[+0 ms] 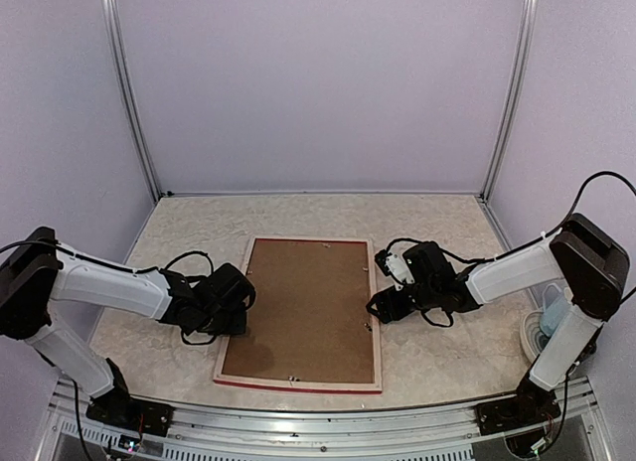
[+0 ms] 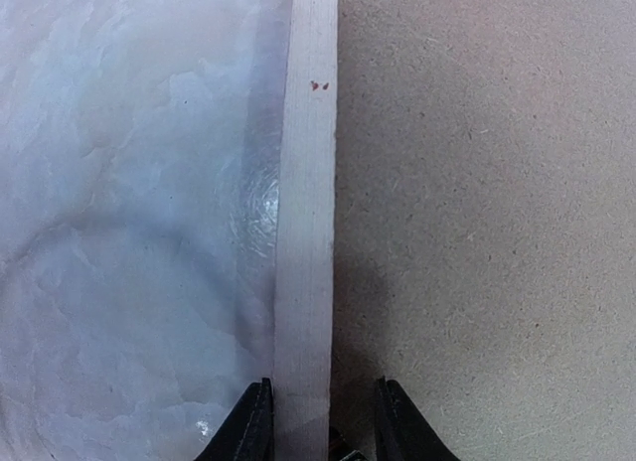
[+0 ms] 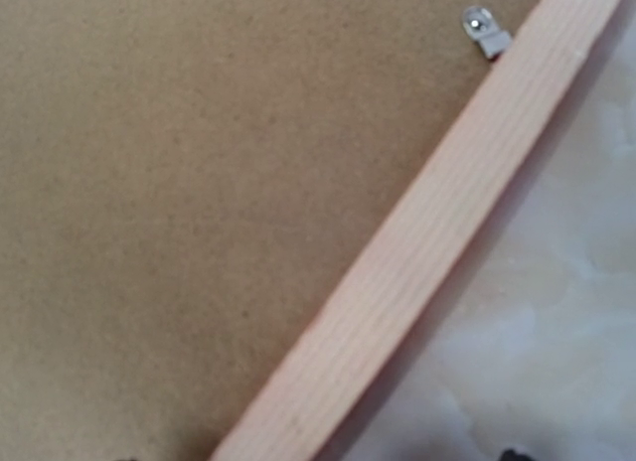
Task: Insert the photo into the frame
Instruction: Press the fastener onto the backboard.
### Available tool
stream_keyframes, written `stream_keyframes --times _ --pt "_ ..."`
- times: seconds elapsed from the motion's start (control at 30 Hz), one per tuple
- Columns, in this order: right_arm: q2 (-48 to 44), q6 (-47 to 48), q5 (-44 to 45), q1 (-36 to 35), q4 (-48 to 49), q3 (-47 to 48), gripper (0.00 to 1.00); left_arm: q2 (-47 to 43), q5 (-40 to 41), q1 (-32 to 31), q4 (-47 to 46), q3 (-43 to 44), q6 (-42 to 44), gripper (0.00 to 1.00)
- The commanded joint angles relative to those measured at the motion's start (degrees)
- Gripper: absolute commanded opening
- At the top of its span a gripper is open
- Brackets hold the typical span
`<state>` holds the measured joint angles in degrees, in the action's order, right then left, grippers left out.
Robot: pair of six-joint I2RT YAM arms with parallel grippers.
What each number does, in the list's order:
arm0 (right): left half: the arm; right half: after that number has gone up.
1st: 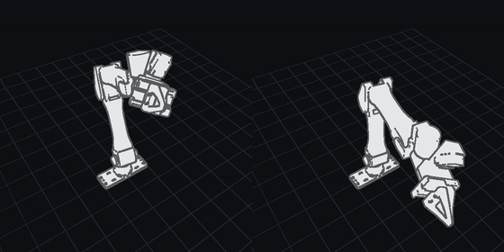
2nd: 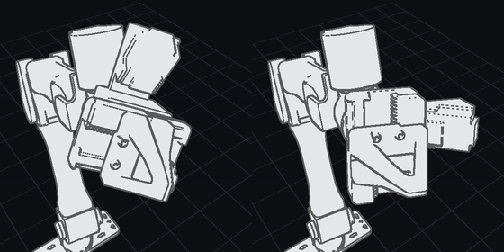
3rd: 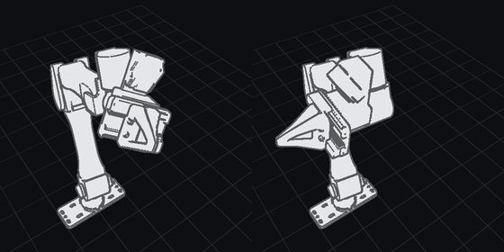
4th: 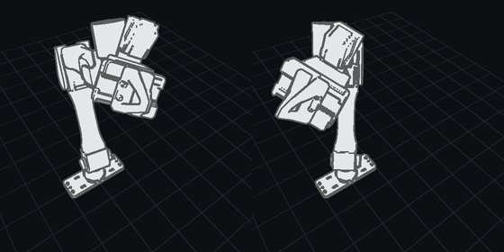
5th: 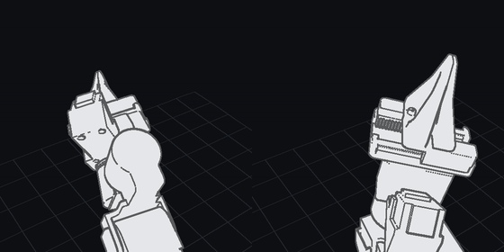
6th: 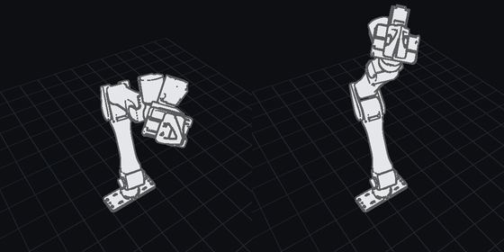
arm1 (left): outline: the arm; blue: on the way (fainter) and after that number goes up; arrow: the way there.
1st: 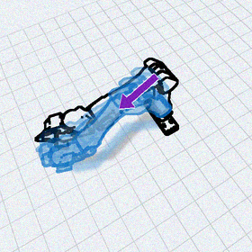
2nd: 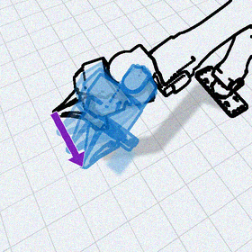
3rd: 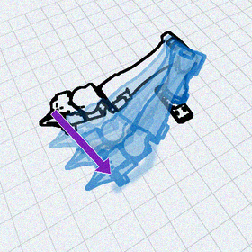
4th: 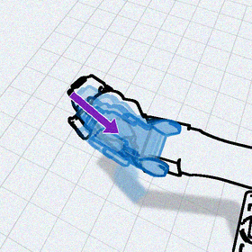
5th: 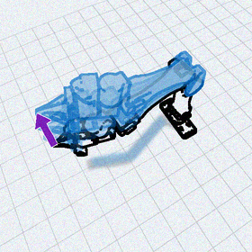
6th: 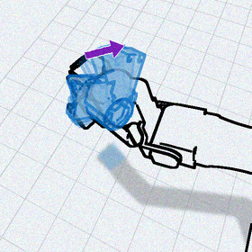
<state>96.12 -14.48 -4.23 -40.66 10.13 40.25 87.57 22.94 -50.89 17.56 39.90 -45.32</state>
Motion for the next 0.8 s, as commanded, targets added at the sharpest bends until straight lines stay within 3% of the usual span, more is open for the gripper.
stream_keyframes --times 0.0,0.27,0.77 --pt "2.41 0.99 1.59 -0.93 -4.57 -0.35 0.77 -1.48 -2.05 -1.14 1.05 -2.16 -1.51 0.35" --pt "2.76 0.95 1.74 -1.07 -4.64 -0.18 0.77 -2.81 -1.77 -1.13 0.86 -3.64 -2.52 0.41" --pt "2.41 1.03 2.12 -1.33 -4.94 -0.17 0.77 -2.58 -0.61 -2.0 2.14 -3.51 -2.99 0.25"
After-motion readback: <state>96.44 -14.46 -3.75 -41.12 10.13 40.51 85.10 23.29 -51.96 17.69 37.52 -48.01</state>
